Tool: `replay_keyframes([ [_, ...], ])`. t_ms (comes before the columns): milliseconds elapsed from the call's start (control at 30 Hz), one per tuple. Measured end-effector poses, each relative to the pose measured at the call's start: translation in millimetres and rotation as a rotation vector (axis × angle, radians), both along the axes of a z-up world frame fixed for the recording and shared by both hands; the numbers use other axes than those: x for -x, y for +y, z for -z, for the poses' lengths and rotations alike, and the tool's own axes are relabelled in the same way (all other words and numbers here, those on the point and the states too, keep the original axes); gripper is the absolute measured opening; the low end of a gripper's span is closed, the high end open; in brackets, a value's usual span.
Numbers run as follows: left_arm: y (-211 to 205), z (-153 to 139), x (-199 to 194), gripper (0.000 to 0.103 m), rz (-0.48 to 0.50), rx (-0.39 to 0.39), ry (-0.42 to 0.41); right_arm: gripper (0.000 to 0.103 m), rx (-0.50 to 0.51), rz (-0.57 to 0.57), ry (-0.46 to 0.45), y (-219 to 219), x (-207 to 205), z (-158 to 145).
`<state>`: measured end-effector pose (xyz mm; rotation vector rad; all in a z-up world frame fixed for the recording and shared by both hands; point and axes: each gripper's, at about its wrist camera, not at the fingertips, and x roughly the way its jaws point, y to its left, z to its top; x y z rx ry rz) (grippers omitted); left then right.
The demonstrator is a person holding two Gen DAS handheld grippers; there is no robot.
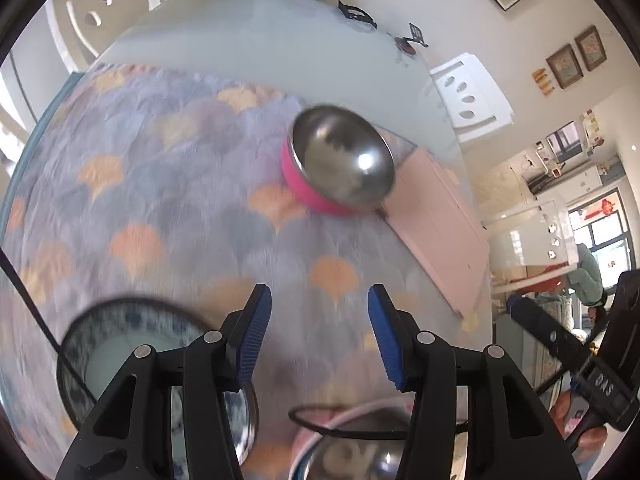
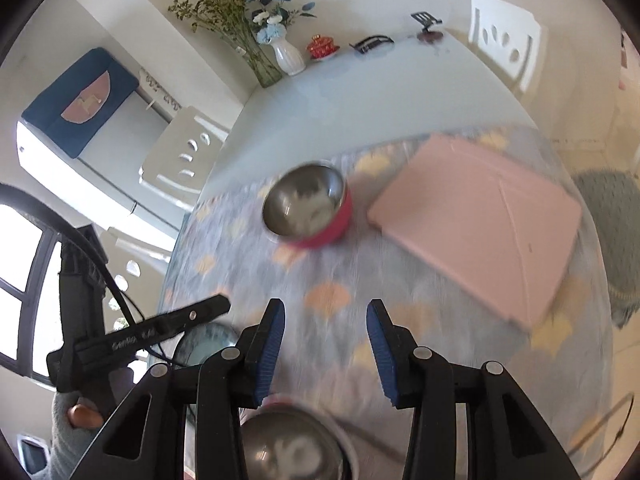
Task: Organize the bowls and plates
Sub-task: 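Move the right gripper to the red steel bowl and grasp its rim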
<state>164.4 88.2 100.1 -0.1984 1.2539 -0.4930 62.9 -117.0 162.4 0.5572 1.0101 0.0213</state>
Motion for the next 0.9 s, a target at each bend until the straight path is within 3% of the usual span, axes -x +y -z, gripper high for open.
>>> replay_keyframes([
  [200, -18.9, 24.8, -51.7, 0.048, -0.021, -0.049, 0.043, 0.041, 0.039, 0.000, -0.006, -21.8, -73.5, 35.5],
  [400, -32.3, 44.2, -96.7, 0.048, -0.068, -0.059, 0.098, 0.041, -0.127, 0.003, 0.074, -35.6, -131.3, 93.6],
  [500, -42.8, 50.8, -109.1, 0.048, -0.052, -0.069, 0.111, 0.041, -0.191, 0.007, 0.074, -36.4, -143.1, 107.4],
  [767, -56.6, 79.0, -121.6, 0.045, -0.024, -0.072, 0.174, 0.040, -0.237, 0.007, 0.100, -32.1, -152.8, 127.5],
  [833, -58.2, 78.1, -119.2, 0.039, -0.003, -0.061, 0.179, 0.025, -0.239, -0.011, 0.101, -29.4, -152.7, 129.1],
  [900, -62.8, 72.0, -114.6, 0.039, 0.021, -0.074, 0.174, 0.023, -0.210, -0.014, 0.106, -25.9, -151.0, 126.3],
])
